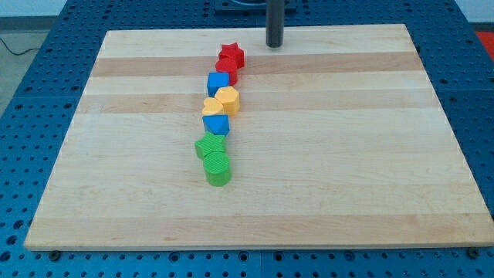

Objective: Move the red star to the left of the red circle

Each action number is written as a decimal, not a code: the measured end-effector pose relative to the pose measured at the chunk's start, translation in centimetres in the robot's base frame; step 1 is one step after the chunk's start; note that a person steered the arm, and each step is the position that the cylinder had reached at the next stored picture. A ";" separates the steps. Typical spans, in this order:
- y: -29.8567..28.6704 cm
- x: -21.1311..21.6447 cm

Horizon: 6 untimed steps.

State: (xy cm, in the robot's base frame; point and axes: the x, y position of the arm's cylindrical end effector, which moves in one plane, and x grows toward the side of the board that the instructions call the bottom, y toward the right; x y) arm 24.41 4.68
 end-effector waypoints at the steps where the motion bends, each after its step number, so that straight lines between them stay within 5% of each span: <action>1: -0.6 0.8; 4: -20.4 4.9; 6: -19.7 4.0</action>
